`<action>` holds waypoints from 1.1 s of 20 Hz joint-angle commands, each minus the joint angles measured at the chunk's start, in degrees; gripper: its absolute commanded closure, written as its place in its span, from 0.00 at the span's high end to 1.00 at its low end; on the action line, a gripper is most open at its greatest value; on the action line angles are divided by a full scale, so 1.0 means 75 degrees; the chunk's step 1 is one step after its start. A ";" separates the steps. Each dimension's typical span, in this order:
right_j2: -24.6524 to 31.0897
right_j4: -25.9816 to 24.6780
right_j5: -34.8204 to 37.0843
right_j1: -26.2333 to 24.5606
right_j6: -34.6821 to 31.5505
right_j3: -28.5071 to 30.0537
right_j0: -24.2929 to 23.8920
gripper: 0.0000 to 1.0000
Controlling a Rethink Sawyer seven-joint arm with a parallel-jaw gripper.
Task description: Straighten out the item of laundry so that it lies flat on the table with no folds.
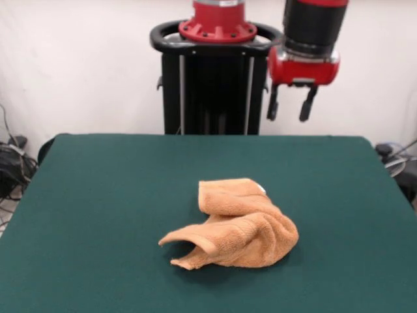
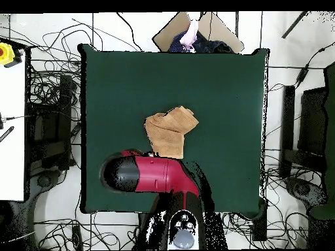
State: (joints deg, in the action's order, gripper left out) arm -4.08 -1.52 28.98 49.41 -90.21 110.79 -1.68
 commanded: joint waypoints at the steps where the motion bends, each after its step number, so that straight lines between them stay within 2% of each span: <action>1: -0.0583 0.0268 -0.0101 -0.1005 -0.2370 -0.0980 0.0203 1.00; 11: -0.0575 0.0731 -0.0376 -0.1809 -0.2261 -0.1651 -0.0061 1.00; 13: -0.0527 0.0782 -0.0711 -0.1763 -0.2301 -0.1350 -0.0057 1.00; 22: -0.0407 0.0987 -0.1516 -0.1902 -0.2276 -0.0923 -0.0152 1.00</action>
State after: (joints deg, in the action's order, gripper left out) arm -8.06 2.56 21.74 36.97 -91.50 102.53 -1.71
